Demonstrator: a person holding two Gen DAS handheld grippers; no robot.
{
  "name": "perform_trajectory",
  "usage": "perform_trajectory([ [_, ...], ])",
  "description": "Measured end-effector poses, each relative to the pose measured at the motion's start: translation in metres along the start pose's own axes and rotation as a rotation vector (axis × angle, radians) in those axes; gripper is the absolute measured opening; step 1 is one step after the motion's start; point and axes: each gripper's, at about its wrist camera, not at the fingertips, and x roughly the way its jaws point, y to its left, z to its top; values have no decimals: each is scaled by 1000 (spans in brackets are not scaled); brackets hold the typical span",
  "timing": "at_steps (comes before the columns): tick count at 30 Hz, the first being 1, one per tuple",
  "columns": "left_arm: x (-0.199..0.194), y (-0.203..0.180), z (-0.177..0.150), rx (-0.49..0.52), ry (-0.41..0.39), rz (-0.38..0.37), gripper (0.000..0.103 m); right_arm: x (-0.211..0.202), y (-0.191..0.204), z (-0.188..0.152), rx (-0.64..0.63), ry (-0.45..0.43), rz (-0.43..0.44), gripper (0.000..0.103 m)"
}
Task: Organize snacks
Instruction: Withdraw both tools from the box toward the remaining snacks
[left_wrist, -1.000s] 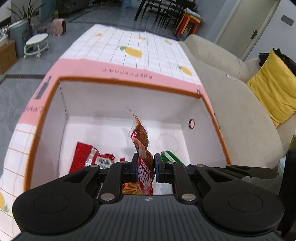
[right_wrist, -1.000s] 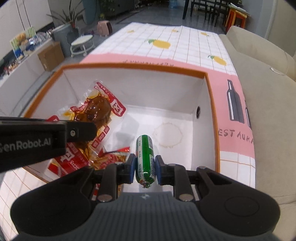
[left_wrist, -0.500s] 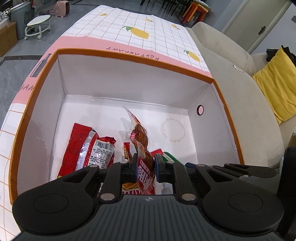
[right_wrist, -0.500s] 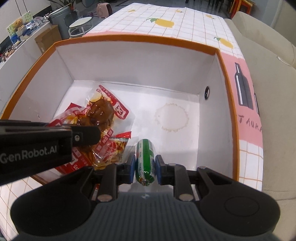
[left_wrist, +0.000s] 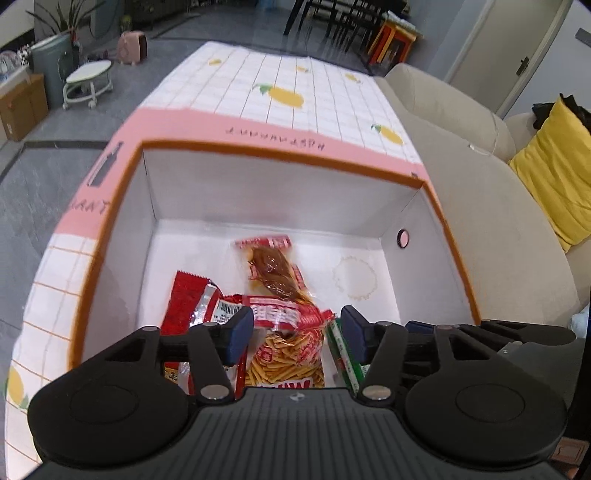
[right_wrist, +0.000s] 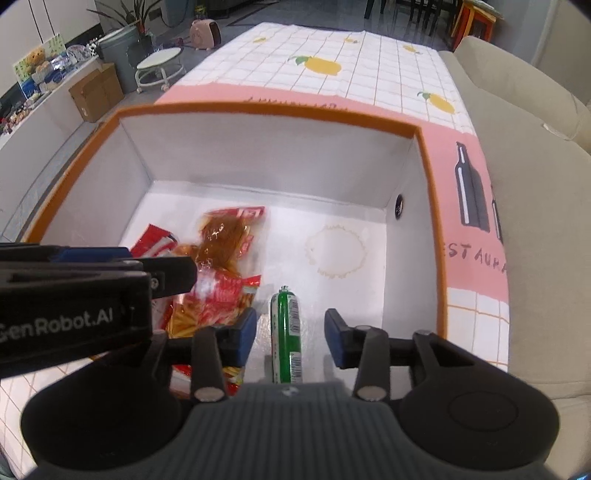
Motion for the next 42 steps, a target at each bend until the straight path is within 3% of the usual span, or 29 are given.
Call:
perform_trajectory([
  [7, -40, -9, -7, 52, -122, 29, 64, -32, -4, -5, 28, -73, -17, 49],
  [11, -66, -19, -17, 119, -203, 27, 64, -53, -9, -16, 71, -119, -6, 53],
  [13, -79, -26, -24, 155, -238, 47, 64, -65, -11, -24, 86, -142, -3, 61],
  [16, -94, -34, -33, 195, -269, 60, 64, -82, -14, -37, 114, -171, 11, 62],
  [28, -126, -34, -79, 213, -286, 97, 64, -138, -16, -101, 193, -268, 14, 65],
  [33, -130, -21, -98, 151, -293, 81, 64, -151, -8, -131, 148, -317, -7, 66],
  [35, -131, -15, -105, 142, -283, 51, 64, -152, -5, -141, 129, -308, -10, 69],
  [37, -132, -15, -115, 162, -276, 60, 64, -150, -3, -151, 108, -291, -1, 82],
  [42, -125, -18, -136, 221, -260, 128, 64, -143, 0, -175, 108, -236, 35, 84],
])
